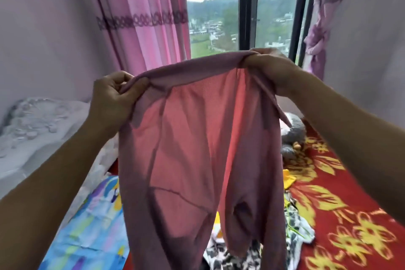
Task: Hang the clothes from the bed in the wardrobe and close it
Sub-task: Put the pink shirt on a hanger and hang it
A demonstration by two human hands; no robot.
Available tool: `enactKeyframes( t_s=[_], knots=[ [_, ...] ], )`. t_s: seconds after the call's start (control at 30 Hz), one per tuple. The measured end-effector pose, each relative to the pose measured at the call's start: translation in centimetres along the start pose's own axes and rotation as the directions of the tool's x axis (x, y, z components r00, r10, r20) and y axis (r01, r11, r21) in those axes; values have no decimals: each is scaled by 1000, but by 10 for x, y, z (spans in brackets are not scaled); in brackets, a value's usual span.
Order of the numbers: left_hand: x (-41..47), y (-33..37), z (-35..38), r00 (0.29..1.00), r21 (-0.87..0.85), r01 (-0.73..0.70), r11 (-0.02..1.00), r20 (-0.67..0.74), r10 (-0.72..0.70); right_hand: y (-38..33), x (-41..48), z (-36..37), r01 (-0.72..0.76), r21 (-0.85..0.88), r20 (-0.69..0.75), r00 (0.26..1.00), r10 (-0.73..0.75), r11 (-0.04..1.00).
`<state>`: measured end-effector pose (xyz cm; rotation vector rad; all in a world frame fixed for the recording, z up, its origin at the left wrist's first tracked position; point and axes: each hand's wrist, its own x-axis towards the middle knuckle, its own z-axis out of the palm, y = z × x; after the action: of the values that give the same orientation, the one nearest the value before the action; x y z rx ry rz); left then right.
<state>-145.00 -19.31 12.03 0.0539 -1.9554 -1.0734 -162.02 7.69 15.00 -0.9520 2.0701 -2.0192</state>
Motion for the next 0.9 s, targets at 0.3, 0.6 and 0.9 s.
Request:
enactKeyframes(
  t_s=[0.3,0.6,0.9],
  knots=[
    [-33,2,-2,924,-211,337,917,262,-280,-2,-44,10,-306,17,140,943,301,952],
    [-91,-153,112,760,310,420,853,394,-517,132,-67,6,-664,187,165,748,643,724],
    [-207,-275,179,465,642,537,547,315,-827,395,-94,55,-885,282,150,422,894,371]
  ],
)
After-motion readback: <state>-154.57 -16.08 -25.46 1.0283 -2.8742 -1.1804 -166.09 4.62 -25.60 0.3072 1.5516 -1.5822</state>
